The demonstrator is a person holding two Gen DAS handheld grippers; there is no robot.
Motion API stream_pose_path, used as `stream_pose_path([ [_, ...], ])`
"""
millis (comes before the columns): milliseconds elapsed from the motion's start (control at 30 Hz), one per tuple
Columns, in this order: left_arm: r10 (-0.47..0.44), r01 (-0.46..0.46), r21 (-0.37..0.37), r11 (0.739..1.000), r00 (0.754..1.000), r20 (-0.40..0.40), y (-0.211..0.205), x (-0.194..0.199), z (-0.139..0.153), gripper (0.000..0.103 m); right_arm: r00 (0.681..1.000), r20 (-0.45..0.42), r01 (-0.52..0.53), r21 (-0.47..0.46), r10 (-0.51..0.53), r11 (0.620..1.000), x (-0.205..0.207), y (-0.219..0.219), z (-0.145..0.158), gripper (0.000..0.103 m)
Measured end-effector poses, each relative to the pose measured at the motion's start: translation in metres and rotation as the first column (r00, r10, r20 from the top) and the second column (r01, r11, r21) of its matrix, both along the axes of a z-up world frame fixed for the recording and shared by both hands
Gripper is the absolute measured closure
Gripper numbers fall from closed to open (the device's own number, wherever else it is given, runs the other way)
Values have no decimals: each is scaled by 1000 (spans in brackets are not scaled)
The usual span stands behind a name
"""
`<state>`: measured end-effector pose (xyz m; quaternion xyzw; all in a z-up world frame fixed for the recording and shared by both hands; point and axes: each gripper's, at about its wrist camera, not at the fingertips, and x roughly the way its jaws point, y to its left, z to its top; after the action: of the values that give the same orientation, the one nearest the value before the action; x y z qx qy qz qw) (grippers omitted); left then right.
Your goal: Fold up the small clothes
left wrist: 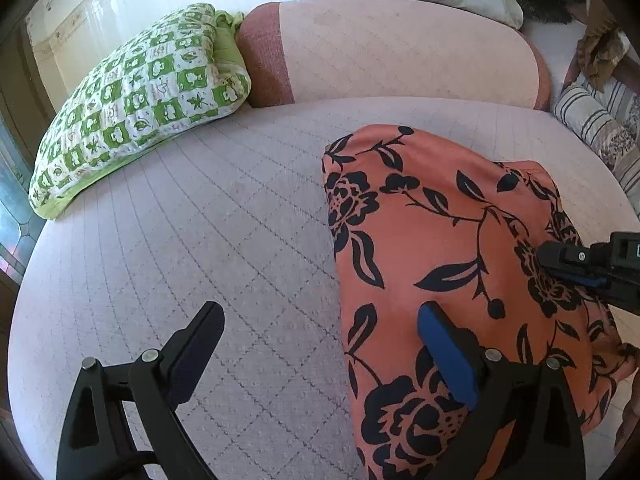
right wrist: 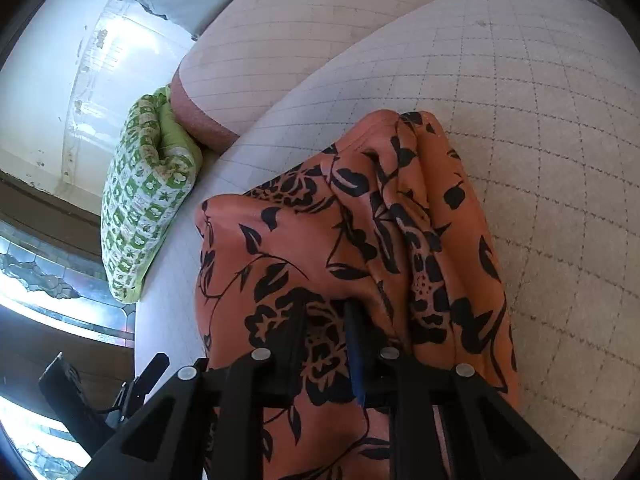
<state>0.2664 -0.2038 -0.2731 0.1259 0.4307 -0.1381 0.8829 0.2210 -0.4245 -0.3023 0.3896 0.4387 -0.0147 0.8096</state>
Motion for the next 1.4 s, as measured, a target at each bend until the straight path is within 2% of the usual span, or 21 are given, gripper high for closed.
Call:
stream_pose_path([
  [200,11,-11,3,1000,1000,0,4,-1,4,6,999,28,-15,-3,16,1000,-6,4,14,79],
  [400,25,-25,-9,1000,1000,0,11,-14,13,6,995,82,-45,-74,51,996,-30,18,40,79],
  [600,22,-22,-5,1000,1000,14,13,-31,18,6,992,94,-78,-127,90,989,-53,35,54,79],
  [767,12,-12,11,1000,1000,20,14,-41,16,6,995,38,-91,-127,96,988,-64,36,42,79],
  [900,7,-7,28,1000,1000,11,11,-42,8,5,987,-98,-137,-125,125,983,-60,39,12,79],
  [1100,13,-13,13,1000,1000,-5,11,-37,8,5,985,-106,-152,-138,138,979,-57,42,12,79],
  [1267,15,-15,-8,1000,1000,-10,11,-32,13,6,993,-16,-116,-134,115,984,-51,35,32,79],
  [1400,13,-13,-6,1000,1000,3,9,-24,16,6,994,21,-102,-137,105,985,-36,36,41,79],
])
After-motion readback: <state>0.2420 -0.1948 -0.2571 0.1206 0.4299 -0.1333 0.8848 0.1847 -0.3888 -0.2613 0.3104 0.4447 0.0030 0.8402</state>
